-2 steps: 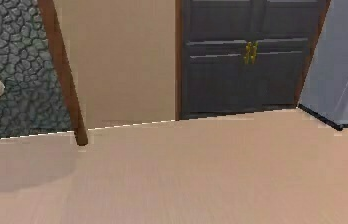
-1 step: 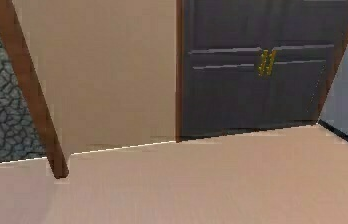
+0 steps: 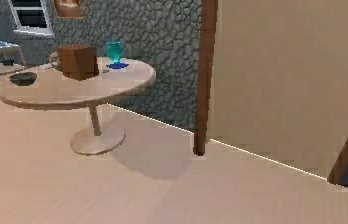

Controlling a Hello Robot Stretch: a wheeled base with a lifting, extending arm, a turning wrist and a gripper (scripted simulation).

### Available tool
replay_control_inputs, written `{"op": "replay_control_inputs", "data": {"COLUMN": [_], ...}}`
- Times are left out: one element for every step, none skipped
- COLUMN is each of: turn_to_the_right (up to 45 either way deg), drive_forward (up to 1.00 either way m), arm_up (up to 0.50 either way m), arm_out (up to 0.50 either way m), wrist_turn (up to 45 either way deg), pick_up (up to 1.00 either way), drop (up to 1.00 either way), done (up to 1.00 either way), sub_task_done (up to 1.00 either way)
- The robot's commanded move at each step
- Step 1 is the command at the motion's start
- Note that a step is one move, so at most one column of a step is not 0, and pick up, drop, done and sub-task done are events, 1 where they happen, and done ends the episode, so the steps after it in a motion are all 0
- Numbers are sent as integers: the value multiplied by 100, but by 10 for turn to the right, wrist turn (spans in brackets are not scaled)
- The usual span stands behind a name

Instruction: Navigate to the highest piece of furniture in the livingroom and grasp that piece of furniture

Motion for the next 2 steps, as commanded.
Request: {"op": "replay_control_inputs", "data": {"turn_to_the_right": [-360,0], "drive_forward": [0,85], "arm_up": [0,0], "arm_out": [0,0], "wrist_turn": [0,0], "pick_up": [0,0], "drop": [0,0], "done": [0,0], "sub_task_done": [0,0]}}
